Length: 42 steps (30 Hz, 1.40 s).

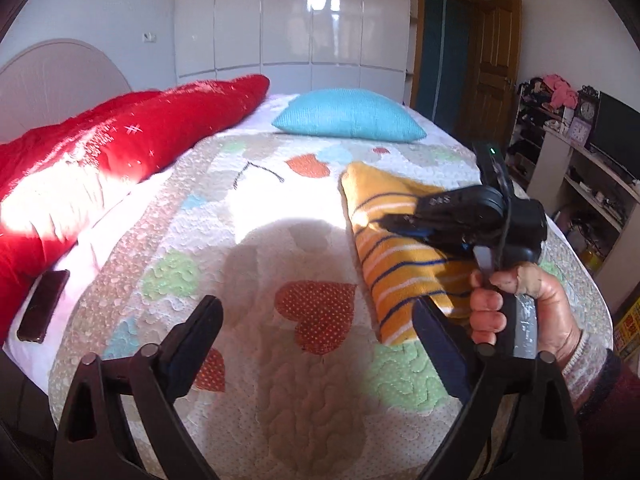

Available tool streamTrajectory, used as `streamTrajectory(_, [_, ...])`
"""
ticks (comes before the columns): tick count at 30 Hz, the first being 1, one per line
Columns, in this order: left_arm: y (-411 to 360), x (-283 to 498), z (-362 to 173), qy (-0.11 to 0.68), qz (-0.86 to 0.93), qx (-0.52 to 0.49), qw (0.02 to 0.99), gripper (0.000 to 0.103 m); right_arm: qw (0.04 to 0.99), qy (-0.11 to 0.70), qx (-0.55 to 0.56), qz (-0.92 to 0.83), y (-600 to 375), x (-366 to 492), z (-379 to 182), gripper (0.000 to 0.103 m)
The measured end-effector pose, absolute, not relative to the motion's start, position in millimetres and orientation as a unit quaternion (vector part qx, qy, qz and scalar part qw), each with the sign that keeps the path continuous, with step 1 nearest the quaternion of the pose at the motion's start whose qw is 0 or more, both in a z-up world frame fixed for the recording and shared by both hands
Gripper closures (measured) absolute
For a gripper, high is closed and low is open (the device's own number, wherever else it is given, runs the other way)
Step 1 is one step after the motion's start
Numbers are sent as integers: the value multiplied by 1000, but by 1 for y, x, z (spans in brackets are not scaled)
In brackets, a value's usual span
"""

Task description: Fold small clothes

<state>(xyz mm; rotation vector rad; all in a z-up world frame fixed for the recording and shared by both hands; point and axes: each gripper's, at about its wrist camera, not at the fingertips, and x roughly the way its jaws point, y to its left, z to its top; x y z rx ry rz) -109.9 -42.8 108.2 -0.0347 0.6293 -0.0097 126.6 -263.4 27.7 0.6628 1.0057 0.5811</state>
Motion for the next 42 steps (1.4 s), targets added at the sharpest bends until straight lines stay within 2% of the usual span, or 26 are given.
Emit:
streamTrajectory(5, [-32,-121,123,272,-2,-37,962,1,755,450,390,275,-316,116,18,97])
streamTrajectory(10, [-40,-126,129,254,4,-16,967,1,759,406,457,224,-391,85,7,97])
streamTrajectory(12, [-43,-127,130,250,6,-11,968,0,758,396,484,186,-422,73,-2,95])
streamTrajectory(13, [-45,-127,131,248,7,-9,969,0,760,397,487,166,-434,67,-4,89])
streamTrajectory(14, [-47,-127,132,245,9,-7,970,0,765,399,484,146,-443,61,-4,73])
streamTrajectory(18, [-57,-125,132,241,27,4,970,0,783,387,466,137,-461,35,11,69])
streamTrajectory(20, [-65,-120,128,263,17,13,965,0,803,381,437,140,-456,24,26,64])
streamTrajectory(23, [-82,-110,117,321,-26,32,946,0,835,375,379,140,-439,12,52,64])
streamTrajectory(30, [-101,-114,106,338,-27,57,939,0,875,365,259,184,-377,6,88,60])
streamTrajectory(36, [-95,-113,102,353,-9,67,933,0,871,410,217,162,-348,19,55,60])
streamTrajectory(42, [-87,-106,90,378,-2,62,924,0,866,425,223,140,-367,12,32,60])
